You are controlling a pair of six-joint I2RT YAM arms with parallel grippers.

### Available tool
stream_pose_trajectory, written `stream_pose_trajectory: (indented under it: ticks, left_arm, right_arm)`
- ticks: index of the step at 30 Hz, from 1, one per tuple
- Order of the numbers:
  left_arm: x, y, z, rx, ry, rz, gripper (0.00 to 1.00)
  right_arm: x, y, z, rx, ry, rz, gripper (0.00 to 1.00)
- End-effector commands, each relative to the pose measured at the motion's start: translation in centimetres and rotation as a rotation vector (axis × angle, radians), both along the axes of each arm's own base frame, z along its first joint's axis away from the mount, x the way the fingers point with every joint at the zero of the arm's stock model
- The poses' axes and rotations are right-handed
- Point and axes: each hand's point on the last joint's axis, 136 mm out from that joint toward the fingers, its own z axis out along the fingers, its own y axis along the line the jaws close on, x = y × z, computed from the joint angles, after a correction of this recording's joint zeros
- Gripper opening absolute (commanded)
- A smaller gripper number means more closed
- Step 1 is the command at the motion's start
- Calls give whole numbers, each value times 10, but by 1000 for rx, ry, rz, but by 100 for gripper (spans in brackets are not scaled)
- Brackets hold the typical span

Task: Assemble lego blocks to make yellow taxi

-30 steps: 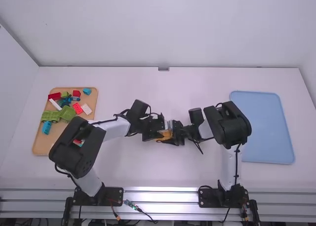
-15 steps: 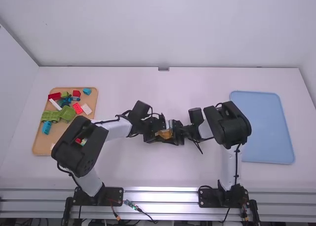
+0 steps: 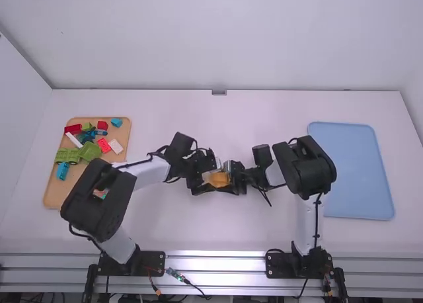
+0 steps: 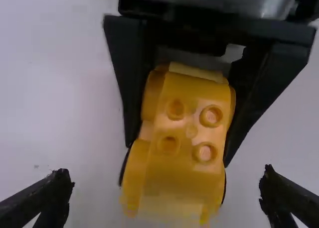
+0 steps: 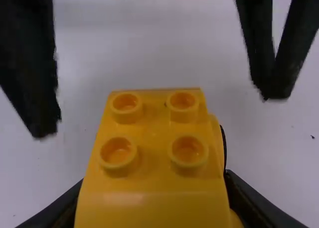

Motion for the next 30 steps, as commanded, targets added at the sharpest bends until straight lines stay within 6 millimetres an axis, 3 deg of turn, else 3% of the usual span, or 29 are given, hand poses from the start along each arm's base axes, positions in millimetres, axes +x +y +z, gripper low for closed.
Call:
stream_pose_trajectory:
  ticks: [1, 7, 8, 12, 16, 17, 22, 26, 30]
  left_arm:
    - [4, 6, 31, -67, -50, 10, 99]
    - [10, 42, 78, -203, -121, 84, 99]
    - [10, 53, 85, -235, -134, 101, 99]
    - [1, 75, 95, -319, -176, 90, 99]
    - [-7, 87, 93, -375, -188, 95, 99]
    - [-7, 90, 91, -390, -189, 108, 99]
    - [-11, 93, 86, -426, -229, 106, 99]
    - [-5, 95, 82, -426, -218, 178, 99]
    - [-3, 97, 79, -438, -220, 213, 99]
  right_arm:
    - [3, -1, -5, -14, 16, -13, 48]
    - [3, -1, -5, -13, 15, -12, 58]
    - [3, -1, -5, -13, 14, -13, 72]
    - [2, 3, -3, -7, 0, -2, 84]
    - [0, 10, -2, -6, -6, 19, 78]
    - [0, 12, -1, -5, -8, 25, 64]
    - [3, 19, 3, -1, 20, 22, 47]
    - [7, 18, 6, 11, 17, 20, 45]
    - [36, -2, 20, 7, 92, -114, 48]
